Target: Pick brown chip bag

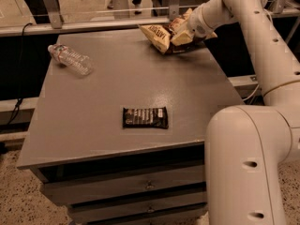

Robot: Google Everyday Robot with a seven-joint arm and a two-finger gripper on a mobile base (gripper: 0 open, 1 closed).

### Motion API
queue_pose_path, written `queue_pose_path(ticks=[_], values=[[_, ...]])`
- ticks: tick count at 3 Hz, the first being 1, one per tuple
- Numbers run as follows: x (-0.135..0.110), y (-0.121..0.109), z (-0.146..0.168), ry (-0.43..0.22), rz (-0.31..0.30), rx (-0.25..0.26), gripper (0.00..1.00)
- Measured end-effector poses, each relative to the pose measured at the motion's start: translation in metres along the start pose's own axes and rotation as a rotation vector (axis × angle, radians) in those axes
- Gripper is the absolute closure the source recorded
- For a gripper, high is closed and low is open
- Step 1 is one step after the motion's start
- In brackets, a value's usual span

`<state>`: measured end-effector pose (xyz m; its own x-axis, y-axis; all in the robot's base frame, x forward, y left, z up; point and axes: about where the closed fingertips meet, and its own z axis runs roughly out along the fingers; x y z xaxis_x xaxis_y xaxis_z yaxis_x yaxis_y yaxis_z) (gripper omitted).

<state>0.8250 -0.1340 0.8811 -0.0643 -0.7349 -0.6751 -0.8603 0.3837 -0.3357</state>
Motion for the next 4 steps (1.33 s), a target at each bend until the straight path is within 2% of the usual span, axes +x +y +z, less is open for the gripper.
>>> queue_pose_path(ticks=[1,2,4], values=[[-0.013,0.001,-0.013,-0.033,-0.014,-0.006,1.0],[-0.043,0.01,-0.035,-0.114,-0.044,-0.029,1.0],[-0.139,0.059,-0.121,-0.406,-0.127,-0.141,1.0]])
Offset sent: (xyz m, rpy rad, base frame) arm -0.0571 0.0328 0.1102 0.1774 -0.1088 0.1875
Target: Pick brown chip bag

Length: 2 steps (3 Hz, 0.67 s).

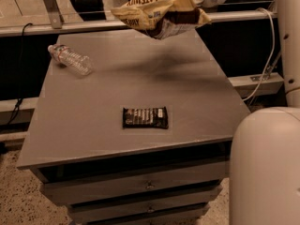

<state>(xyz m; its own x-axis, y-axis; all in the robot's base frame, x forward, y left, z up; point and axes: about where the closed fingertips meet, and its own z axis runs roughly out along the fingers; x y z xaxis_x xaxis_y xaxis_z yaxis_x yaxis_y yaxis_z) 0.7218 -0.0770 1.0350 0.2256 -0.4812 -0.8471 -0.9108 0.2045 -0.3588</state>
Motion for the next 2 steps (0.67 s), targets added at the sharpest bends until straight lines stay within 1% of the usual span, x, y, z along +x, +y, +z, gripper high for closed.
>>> queue_pose_path(ticks=[1,2], values=[[-0.0322,0.0178,-0.021,-0.075,0.03,-0.021,1.0],[-0.0337,0.0208,-0.0206,-0.08,0.036,-0.028,1.0]])
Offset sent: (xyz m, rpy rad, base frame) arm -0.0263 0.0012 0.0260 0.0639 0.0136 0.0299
